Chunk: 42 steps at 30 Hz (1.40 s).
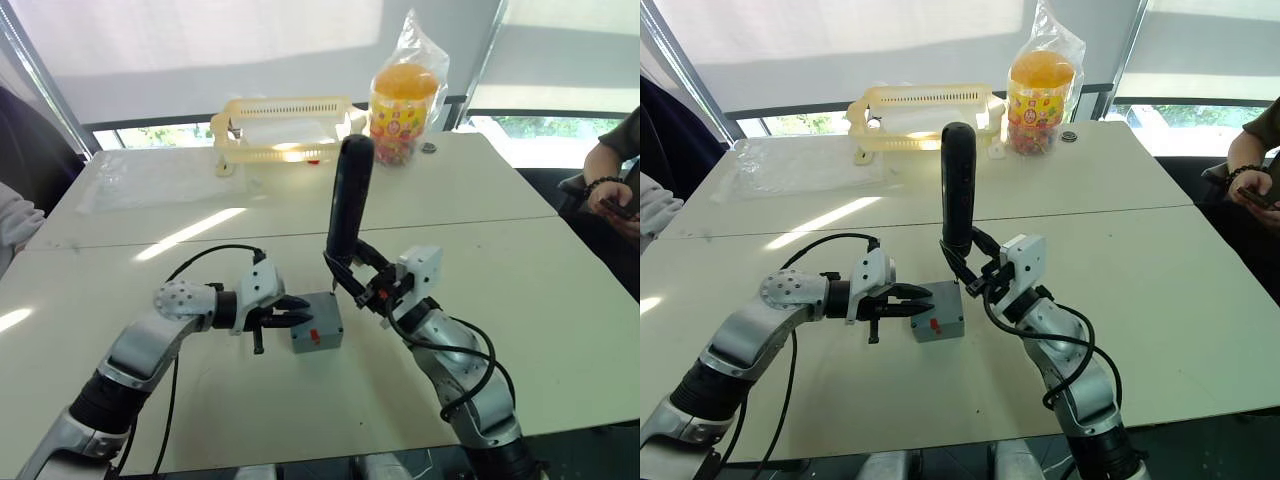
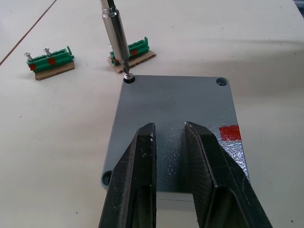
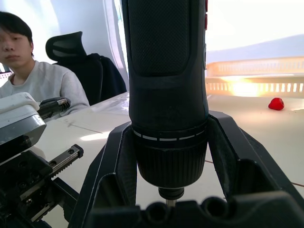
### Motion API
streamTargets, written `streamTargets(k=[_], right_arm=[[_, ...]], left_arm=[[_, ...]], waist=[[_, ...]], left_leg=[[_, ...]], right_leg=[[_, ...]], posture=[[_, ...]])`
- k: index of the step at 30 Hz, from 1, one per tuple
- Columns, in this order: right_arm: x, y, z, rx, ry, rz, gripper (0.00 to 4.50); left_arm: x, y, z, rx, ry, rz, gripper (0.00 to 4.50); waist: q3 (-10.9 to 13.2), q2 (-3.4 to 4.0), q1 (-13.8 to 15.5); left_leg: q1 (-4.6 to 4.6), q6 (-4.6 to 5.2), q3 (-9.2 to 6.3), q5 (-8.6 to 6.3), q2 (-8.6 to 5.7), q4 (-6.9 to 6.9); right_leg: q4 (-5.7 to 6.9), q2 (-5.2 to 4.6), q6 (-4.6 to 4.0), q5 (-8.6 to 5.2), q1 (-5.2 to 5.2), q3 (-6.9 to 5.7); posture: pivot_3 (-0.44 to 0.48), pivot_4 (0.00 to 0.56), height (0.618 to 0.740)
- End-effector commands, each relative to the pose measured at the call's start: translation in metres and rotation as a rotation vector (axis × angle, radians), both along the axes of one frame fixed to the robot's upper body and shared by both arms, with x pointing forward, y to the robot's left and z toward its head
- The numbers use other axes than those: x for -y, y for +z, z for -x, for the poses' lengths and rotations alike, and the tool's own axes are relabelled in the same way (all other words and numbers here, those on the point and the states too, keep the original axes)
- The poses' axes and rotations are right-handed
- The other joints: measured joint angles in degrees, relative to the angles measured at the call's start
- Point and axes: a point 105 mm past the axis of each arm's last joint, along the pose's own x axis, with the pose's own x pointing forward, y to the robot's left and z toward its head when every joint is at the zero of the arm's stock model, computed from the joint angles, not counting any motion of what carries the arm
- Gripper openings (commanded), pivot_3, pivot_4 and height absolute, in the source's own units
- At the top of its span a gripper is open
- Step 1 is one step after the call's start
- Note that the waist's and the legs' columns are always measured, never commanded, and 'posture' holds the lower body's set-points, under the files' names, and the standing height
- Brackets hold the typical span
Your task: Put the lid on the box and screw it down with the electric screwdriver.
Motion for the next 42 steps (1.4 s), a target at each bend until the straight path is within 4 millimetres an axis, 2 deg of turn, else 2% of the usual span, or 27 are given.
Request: streamTargets(k=[1,22,42], right_arm=[[0.0,0.019,0.007,0.091,0.01,-0.043,1.73],[-0.002,-0.003,0.004,0.071,0.01,0.046,1.73],[-0.007,-0.023,0.004,-0.006,0.045,0.04,1.73]], left_arm=[[-0.005,-0.021,0.0,-0.059,0.031,-0.059,0.94],[-0.005,-0.023,-0.002,-0.043,0.039,-0.065,0.94],[-0.004,-0.025,0.0,-0.043,0.033,-0.078,0.94]], waist=[[0.0,0.0,0.0],[-0.2,-0.03,0.0],[-1.0,-0.04,-0.1]], left_leg=[[0.0,0.0,0.0,0.0,0.0,0.0],[0.1,0.0,0.0,0.0,0.0,0.0],[0.24,0.0,0.0,0.0,0.0,-0.04]], right_leg=[[0.0,0.0,0.0,0.0,0.0,0.0],[0.0,0.0,0.0,0.0,0.12,0.0],[-0.01,0.01,-0.02,-0.02,0.23,0.0]], posture=[[0.0,0.15,0.74],[0.0,0.15,0.74],[0.0,0.15,0.74]])
